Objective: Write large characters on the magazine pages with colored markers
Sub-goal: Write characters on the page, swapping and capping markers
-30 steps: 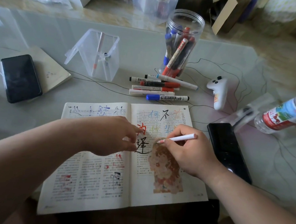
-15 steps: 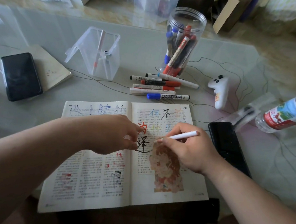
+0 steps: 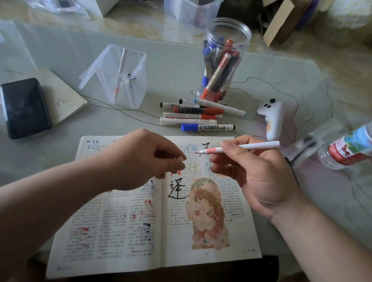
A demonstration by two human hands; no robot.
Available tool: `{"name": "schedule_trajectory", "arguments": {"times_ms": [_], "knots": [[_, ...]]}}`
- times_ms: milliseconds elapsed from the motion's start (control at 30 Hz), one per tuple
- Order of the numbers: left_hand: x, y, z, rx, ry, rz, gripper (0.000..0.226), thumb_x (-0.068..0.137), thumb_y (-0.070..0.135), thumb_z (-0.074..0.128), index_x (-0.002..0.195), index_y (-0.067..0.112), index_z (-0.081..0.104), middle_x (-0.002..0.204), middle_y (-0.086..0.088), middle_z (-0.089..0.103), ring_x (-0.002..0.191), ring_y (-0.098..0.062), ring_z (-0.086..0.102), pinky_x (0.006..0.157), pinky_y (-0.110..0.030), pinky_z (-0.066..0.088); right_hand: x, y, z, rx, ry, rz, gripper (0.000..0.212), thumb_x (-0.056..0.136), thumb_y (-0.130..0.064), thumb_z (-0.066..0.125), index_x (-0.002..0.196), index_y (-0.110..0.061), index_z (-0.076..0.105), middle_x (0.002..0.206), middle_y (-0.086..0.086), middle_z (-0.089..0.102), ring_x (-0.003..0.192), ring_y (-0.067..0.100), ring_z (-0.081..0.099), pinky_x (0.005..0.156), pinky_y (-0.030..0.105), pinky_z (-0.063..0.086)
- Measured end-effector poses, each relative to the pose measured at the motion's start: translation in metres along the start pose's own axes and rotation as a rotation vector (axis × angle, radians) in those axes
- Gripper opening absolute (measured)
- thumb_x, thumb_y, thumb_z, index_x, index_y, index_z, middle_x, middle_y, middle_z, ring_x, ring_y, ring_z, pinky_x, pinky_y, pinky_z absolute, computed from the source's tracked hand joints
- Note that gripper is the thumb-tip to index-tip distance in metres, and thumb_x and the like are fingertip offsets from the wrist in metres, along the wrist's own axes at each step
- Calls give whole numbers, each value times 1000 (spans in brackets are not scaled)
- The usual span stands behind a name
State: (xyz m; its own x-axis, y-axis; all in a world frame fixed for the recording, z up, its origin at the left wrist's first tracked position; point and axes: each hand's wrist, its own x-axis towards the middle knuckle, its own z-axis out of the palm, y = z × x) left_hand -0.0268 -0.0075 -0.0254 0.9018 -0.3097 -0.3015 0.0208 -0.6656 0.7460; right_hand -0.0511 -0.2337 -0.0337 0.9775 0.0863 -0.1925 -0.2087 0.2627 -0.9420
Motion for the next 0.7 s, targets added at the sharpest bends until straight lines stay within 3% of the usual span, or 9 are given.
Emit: {"name": "schedule_trajectory", "arguments": {"times_ms": [200, 467, 700], "knots": [[0, 3, 1, -33, -14, -14, 8, 80, 39, 81, 88, 37, 79, 74, 13, 75, 65, -5, 69, 75, -27, 57, -3, 1, -1, -60, -16, -28, 6, 83, -11, 70, 79, -7, 71, 85, 30, 71, 74, 30, 70, 66, 35, 57], [-4, 9, 3, -1, -42, 11, 7, 79, 46, 80, 84, 43, 78, 70, 15, 72, 68, -13, 67, 74, -34, 56, -5, 4, 0, -125, -49, -23, 11, 83, -13, 70, 86, -3, 66, 88, 26, 74, 78, 28, 72, 68, 32, 57], [-7, 13, 1, 48, -70, 33, 3, 83, 49, 74, 82, 46, 74, 66, 24, 66, 57, 2, 56, 54, -10, 40, -6, 3, 3, -194, -80, -32, 12, 83, -13, 69, 86, -2, 66, 84, 20, 75, 78, 26, 73, 68, 30, 57]]}}
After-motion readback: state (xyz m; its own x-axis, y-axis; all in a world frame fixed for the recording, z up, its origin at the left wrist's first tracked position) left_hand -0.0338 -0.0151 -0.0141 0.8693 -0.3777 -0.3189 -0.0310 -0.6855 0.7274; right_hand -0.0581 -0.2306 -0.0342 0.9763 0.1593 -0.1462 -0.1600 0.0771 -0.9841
